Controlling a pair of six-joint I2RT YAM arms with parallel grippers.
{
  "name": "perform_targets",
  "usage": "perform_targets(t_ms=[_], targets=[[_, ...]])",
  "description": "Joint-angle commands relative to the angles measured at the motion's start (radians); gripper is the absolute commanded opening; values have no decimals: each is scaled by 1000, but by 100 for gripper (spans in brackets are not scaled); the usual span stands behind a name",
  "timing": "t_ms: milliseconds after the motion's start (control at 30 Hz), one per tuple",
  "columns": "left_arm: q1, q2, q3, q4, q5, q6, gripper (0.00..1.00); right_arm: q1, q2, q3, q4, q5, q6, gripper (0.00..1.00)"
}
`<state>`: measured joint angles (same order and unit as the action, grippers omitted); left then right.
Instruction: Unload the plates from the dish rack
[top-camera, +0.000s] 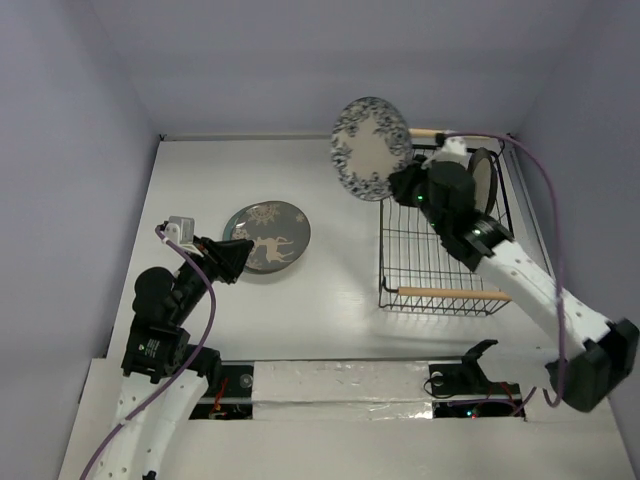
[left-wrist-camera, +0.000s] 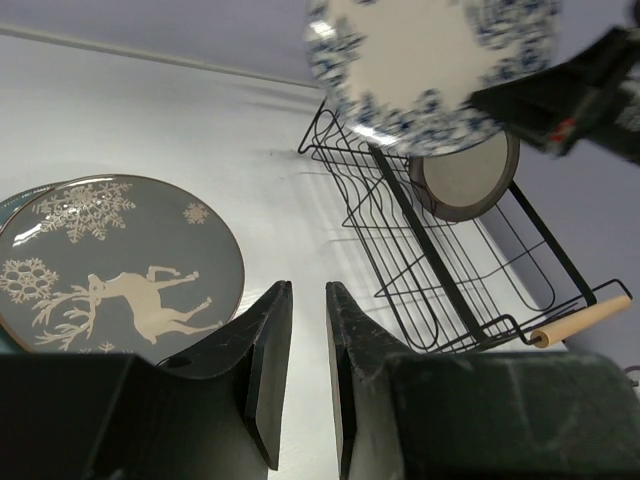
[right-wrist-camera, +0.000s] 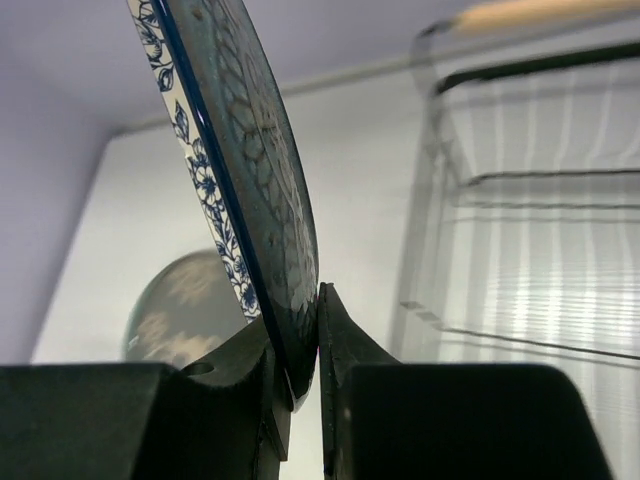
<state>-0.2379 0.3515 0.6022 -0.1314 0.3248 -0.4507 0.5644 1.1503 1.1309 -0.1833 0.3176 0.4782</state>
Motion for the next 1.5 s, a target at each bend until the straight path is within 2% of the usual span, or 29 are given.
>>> perform_targets(t_ms=[0, 233, 400, 533, 767, 867, 900, 1033, 1100, 1167, 1200, 1300, 1467], targets=[[8, 7, -5, 52, 0, -3, 18, 69, 121, 10, 336, -218, 153, 0], [8, 6, -4, 52, -3, -3, 18, 130, 380, 36, 582, -469, 325, 0], [8, 6, -4, 52, -1, -3, 18, 172, 521, 78, 597, -499, 391, 0], [8, 4, -4, 52, 0, -3, 18, 193, 655, 96, 648, -549, 439, 6], [8, 1, -4, 53, 2, -3, 18, 213, 741, 121, 667, -581, 481, 12], [8, 1, -5, 53, 3, -3, 18, 224, 749, 132, 636, -572, 470, 23], [8, 0, -4, 53, 3, -2, 18, 233, 747, 135, 624, -568, 459, 30], [8, -3, -5, 52, 3, -3, 18, 252, 744, 155, 532, -535, 406, 38], [8, -3, -5, 53, 5, -2, 18, 264, 738, 147, 498, -529, 383, 49], [8, -3, -5, 52, 3, -2, 18, 275, 727, 139, 472, -546, 369, 55], [8, -3, -4, 52, 5, -3, 18, 275, 723, 139, 452, -542, 344, 64], [8, -6, -2, 50, 2, -2, 18, 285, 691, 142, 363, -499, 295, 77], [8, -9, -2, 52, 2, -2, 18, 305, 628, 122, 247, -462, 206, 83]])
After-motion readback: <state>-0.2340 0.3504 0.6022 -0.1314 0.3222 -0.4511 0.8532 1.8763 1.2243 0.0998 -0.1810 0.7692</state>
